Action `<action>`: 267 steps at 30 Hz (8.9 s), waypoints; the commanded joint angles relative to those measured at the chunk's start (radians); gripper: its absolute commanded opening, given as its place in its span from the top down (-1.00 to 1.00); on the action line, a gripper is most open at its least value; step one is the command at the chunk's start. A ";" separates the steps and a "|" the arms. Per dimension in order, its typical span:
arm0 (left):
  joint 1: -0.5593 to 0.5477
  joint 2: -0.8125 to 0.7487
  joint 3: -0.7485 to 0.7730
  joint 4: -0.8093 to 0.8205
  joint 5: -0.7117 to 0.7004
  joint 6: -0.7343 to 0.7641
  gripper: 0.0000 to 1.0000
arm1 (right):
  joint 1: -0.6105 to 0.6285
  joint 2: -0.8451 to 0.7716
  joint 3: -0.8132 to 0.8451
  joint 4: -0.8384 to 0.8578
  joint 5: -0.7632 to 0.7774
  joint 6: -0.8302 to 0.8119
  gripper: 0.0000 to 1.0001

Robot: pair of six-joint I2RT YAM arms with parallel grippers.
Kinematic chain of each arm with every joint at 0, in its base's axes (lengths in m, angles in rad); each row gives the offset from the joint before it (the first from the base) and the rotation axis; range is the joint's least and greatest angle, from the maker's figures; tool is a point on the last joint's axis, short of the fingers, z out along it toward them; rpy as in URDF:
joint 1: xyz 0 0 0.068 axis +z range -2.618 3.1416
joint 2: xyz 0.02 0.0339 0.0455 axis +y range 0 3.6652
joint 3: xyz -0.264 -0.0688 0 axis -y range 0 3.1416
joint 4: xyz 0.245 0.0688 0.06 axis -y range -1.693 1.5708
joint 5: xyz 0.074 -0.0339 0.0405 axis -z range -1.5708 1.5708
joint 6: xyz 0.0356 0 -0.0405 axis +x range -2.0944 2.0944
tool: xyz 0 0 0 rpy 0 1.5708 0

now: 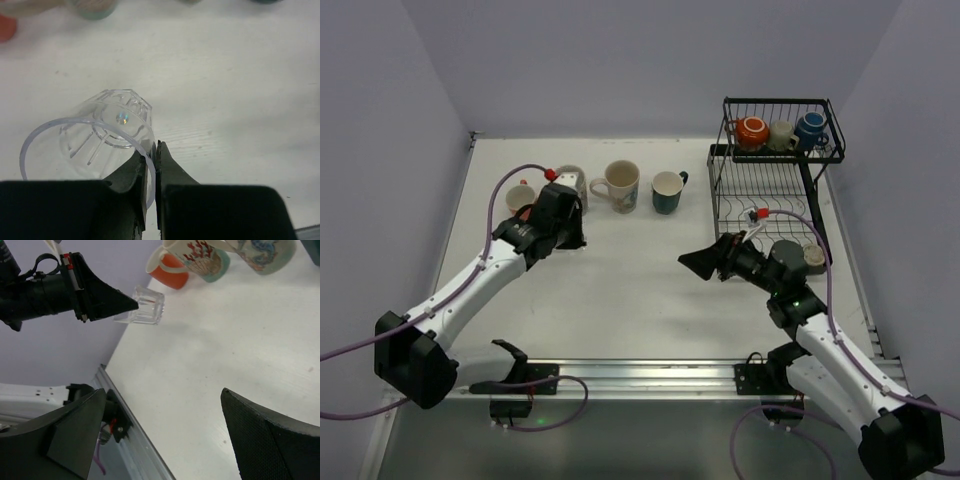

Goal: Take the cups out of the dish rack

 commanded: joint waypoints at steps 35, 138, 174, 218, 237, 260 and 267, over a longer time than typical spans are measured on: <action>0.388 -0.025 0.073 -0.030 0.040 0.166 -0.98 | 0.019 -0.042 0.082 -0.251 0.179 -0.226 -0.98; -0.320 -0.293 -0.434 0.844 0.283 -0.152 -0.46 | 0.082 0.254 0.160 0.300 -0.155 0.242 0.11; -0.267 -0.049 -0.132 0.081 -0.233 -0.061 1.00 | 0.161 0.298 0.062 0.250 -0.016 0.171 -0.98; 0.071 0.060 0.088 0.082 0.025 0.195 -1.00 | 0.158 0.171 0.578 -0.438 0.590 -0.396 -0.35; 0.004 -0.310 -0.207 0.294 0.251 0.301 -1.00 | -0.316 0.773 1.372 -0.791 0.869 -0.649 -0.40; -0.105 -0.239 -0.207 0.286 0.125 0.333 -1.00 | -0.469 1.190 1.665 -0.834 0.909 -0.632 -0.98; -0.095 -0.225 -0.207 0.286 0.120 0.333 -1.00 | -0.486 1.201 1.615 -0.817 0.900 -0.606 -0.84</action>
